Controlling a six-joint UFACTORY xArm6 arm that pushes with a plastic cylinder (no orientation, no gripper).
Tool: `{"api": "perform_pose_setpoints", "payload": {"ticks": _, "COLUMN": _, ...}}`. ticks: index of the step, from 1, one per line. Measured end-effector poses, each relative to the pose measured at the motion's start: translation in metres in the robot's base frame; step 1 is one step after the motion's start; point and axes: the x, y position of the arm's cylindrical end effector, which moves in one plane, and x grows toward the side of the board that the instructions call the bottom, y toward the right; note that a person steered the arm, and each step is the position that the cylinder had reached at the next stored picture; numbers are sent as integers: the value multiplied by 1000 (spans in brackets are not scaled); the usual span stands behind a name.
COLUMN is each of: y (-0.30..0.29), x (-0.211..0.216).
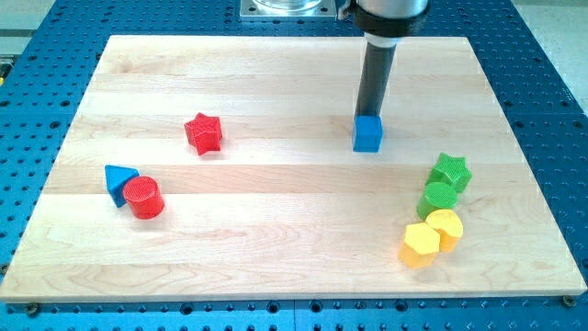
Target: Keep the blue cube to the left of the green star
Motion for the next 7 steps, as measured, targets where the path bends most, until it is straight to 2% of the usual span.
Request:
{"api": "perform_pose_setpoints", "payload": {"ticks": 1, "y": -9, "x": 25}}
{"api": "perform_pose_setpoints", "payload": {"ticks": 2, "y": -27, "x": 15}}
{"api": "perform_pose_setpoints", "payload": {"ticks": 3, "y": -50, "x": 66}}
{"api": "perform_pose_setpoints", "payload": {"ticks": 4, "y": -8, "x": 74}}
{"api": "perform_pose_setpoints", "payload": {"ticks": 5, "y": -9, "x": 57}}
{"api": "perform_pose_setpoints", "payload": {"ticks": 6, "y": -5, "x": 21}}
{"api": "perform_pose_setpoints", "payload": {"ticks": 7, "y": -16, "x": 21}}
